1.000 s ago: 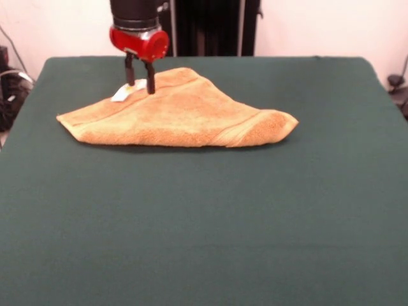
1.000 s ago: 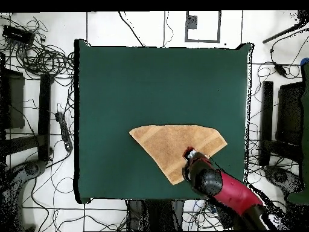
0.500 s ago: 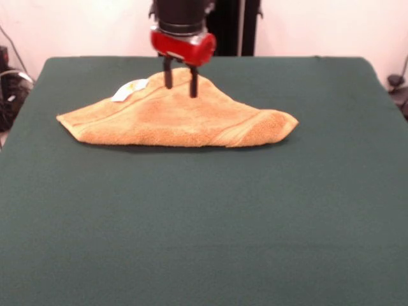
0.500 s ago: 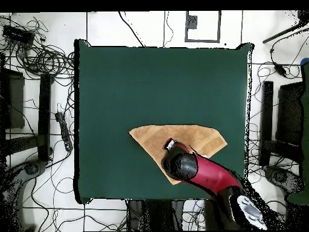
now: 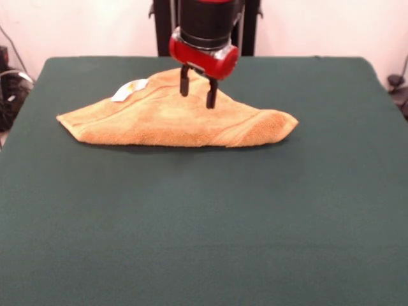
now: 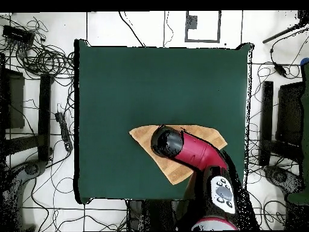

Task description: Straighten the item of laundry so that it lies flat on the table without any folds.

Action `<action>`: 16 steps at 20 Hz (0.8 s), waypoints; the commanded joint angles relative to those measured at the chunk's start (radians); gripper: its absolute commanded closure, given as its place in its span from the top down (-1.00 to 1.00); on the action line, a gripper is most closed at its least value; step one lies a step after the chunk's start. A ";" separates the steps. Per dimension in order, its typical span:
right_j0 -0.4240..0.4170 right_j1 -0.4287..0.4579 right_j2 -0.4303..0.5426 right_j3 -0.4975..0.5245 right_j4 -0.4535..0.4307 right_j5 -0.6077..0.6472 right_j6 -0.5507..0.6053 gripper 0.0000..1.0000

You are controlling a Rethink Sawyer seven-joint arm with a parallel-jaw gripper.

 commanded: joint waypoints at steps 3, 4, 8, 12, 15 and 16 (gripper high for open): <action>0.039 0.100 -0.065 -0.148 0.110 0.129 0.304 1.00; 0.038 0.103 -0.064 -0.150 0.117 0.129 0.305 1.00; 0.032 0.096 -0.052 -0.161 0.145 0.156 0.304 1.00; 0.031 0.101 -0.052 -0.169 0.172 0.154 0.307 1.00; 0.030 0.097 -0.047 -0.171 0.198 0.158 0.315 1.00; 0.037 0.100 -0.058 -0.171 0.216 0.159 0.341 1.00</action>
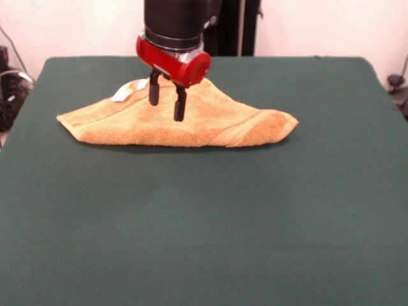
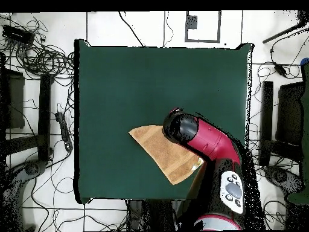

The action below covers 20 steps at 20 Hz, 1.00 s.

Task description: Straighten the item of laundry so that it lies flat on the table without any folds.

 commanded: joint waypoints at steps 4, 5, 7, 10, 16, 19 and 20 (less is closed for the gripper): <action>0.058 0.101 -0.034 -0.065 0.149 0.130 0.399 1.00; 0.059 0.104 -0.036 -0.062 0.156 0.117 0.396 1.00; 0.062 0.105 -0.040 -0.063 0.173 0.121 0.402 1.00; 0.075 0.117 -0.063 -0.074 0.196 0.142 0.444 1.00; 0.088 0.132 -0.086 -0.090 0.225 0.187 0.505 1.00; 0.086 0.133 -0.082 -0.091 0.218 0.185 0.505 1.00; 0.090 0.134 -0.085 -0.093 0.219 0.191 0.521 1.00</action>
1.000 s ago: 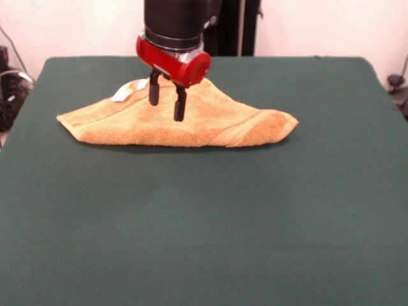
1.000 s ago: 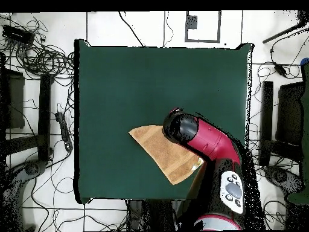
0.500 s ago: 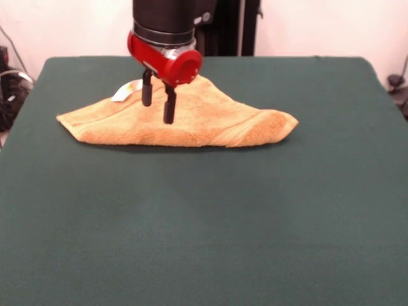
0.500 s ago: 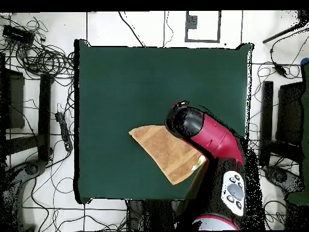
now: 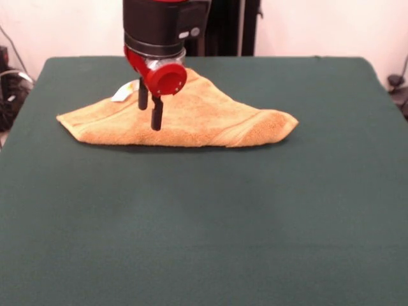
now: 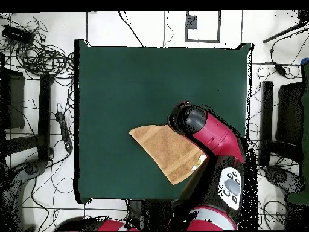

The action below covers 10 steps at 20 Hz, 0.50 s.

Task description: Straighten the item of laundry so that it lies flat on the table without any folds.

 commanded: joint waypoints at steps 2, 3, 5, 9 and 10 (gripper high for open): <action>0.050 0.054 0.023 -0.018 0.064 0.144 0.328 1.00; 0.051 0.055 0.021 -0.020 0.066 0.151 0.341 1.00; 0.041 0.047 0.038 -0.012 0.049 0.130 0.304 1.00; 0.054 0.052 0.027 -0.013 0.066 0.139 0.358 1.00; 0.046 0.045 0.038 -0.011 0.052 0.134 0.325 1.00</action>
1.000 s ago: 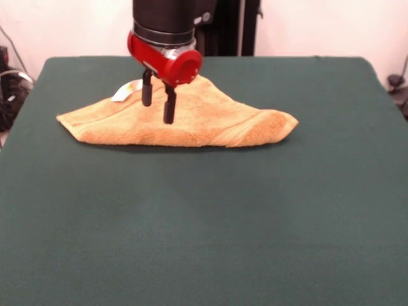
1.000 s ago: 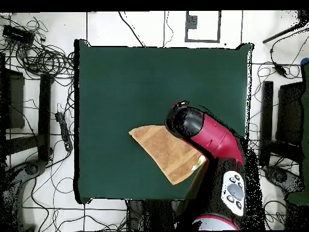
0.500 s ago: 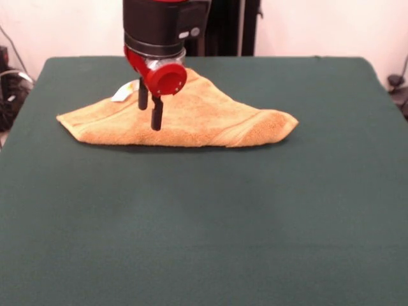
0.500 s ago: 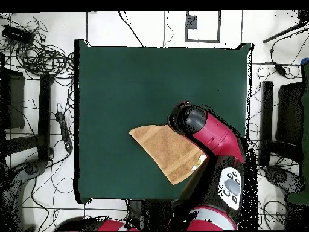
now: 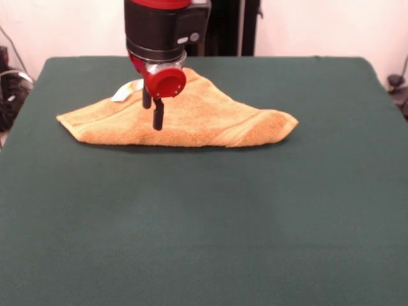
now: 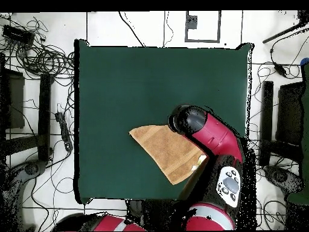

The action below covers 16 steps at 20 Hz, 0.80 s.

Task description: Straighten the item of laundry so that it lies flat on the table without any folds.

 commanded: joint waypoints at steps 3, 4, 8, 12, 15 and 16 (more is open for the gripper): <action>-0.036 -0.046 0.173 0.023 -0.053 0.083 -0.027 1.00; -0.067 -0.073 0.223 0.028 -0.110 0.085 -0.163 1.00; -0.165 -0.112 0.384 -0.028 -0.405 0.100 -0.626 1.00; -0.252 -0.147 0.529 -0.024 -0.565 0.173 -0.761 1.00; -0.314 -0.157 0.632 -0.036 -0.680 0.218 -0.900 1.00; -0.330 -0.158 0.650 -0.033 -0.706 0.225 -0.920 1.00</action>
